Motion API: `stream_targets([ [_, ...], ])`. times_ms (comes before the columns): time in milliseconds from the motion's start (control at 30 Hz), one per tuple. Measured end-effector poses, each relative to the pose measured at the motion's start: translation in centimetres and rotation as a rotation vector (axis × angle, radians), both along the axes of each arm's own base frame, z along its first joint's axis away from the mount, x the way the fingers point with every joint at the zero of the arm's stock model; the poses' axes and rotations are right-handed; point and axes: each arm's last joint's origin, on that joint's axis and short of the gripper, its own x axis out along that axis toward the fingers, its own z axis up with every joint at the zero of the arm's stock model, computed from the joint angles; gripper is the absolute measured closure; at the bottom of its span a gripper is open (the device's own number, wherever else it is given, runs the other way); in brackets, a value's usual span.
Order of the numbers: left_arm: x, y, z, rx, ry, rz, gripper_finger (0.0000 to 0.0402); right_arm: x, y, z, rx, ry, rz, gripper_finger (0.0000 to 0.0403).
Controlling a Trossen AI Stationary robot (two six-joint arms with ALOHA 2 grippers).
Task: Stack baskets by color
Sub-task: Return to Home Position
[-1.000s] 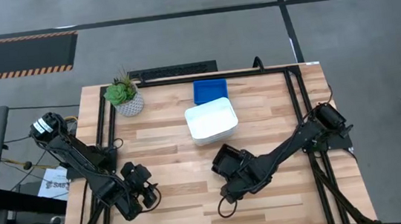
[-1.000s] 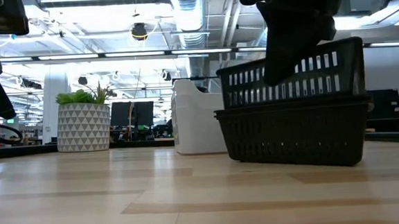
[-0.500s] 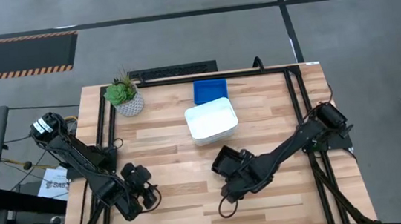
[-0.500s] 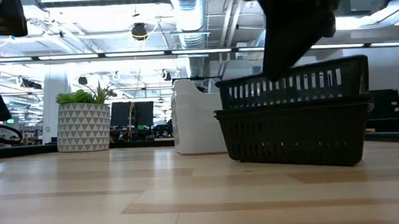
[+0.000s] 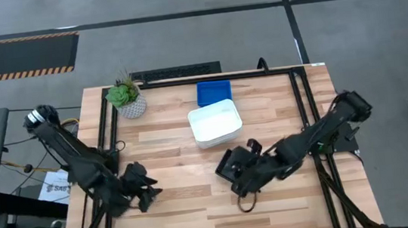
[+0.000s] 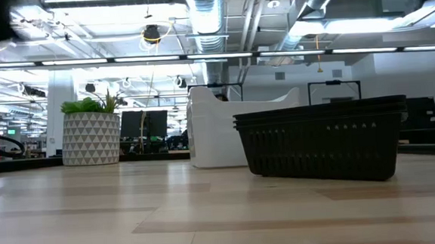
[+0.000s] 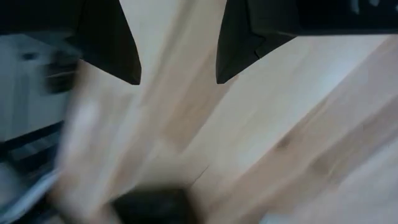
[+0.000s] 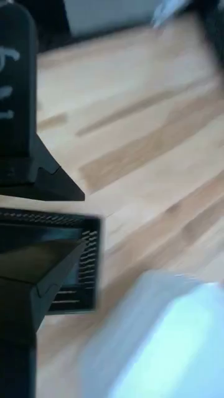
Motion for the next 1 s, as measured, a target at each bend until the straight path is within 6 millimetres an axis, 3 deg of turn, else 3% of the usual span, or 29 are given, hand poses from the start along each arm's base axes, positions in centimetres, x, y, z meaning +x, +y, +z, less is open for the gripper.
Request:
stream_targets([
  [233,-2.5,3.1,9.6,0.088,-0.329,-0.202,0.0205,-3.8,-1.4,6.8,-0.081,-0.226,0.246,0.0274],
  [400,-5.0,6.0,13.5,0.241,-0.484,-0.351,0.0205,-7.4,-3.0,10.1,-0.103,-0.297,0.363,0.0274],
  [500,-6.4,7.5,14.3,0.374,-0.545,-0.462,0.0205,-9.2,-3.5,11.5,-0.203,-0.34,0.478,0.0275],
  [667,-8.6,10.0,14.8,0.38,-0.651,-0.498,0.0205,-13.2,-6.2,13.0,-0.261,-0.444,0.497,0.0272],
  [800,-10.1,11.5,14.0,0.341,-0.749,-0.542,0.0205,-15.9,-8.0,11.5,-0.273,-0.581,0.507,0.0269],
  [1000,-11.4,12.7,11.0,0.293,-0.852,-0.566,0.0205,-19.3,-10.6,6.5,-0.231,-0.818,0.46,0.0268],
])
